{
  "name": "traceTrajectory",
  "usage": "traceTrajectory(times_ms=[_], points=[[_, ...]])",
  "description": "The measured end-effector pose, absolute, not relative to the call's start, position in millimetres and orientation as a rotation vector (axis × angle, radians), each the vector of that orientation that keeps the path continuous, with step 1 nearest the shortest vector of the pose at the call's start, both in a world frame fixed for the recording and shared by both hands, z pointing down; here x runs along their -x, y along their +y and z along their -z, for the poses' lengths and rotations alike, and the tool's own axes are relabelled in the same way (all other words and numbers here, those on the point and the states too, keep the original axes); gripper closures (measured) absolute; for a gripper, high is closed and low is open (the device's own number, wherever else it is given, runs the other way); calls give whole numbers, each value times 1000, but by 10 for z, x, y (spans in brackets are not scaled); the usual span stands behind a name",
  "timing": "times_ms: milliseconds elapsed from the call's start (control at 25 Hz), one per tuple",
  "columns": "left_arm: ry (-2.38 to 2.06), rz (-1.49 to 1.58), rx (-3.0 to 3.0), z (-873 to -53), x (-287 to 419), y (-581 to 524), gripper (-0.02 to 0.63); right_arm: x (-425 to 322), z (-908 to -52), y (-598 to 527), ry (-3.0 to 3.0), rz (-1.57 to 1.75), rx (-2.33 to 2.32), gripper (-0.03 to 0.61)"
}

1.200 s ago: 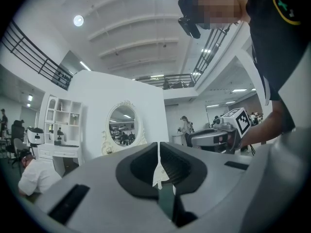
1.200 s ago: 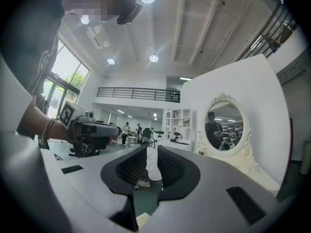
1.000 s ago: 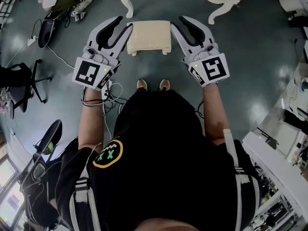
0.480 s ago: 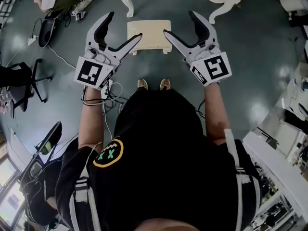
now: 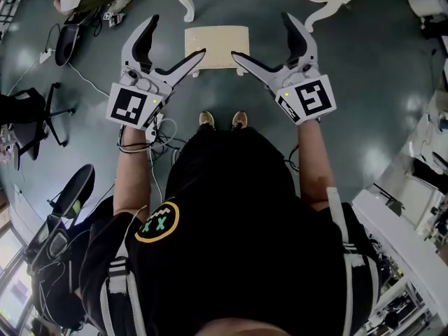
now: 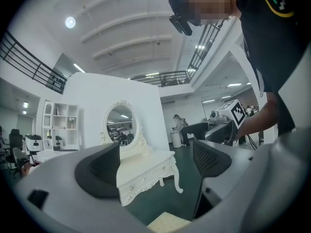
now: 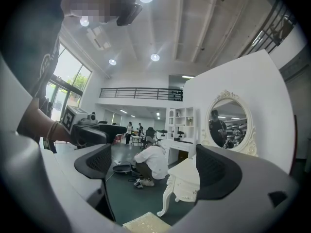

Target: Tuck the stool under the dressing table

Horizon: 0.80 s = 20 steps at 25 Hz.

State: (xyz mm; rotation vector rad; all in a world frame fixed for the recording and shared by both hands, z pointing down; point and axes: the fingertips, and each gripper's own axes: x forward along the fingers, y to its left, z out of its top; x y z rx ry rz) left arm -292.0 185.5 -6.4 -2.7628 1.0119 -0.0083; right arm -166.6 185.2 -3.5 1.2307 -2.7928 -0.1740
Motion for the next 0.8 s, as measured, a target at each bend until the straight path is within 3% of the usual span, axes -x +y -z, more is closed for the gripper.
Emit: traceTrajectory(times_ms=[360, 800], points=[[1054, -34, 2804, -121, 2890, 1837, 149, 1590, -274, 1776, -2792, 104, -1243, 18], [1128, 71, 2862, -1893, 2797, 1765, 149, 1485, -1998, 1675, -2748, 34, -1223, 18]])
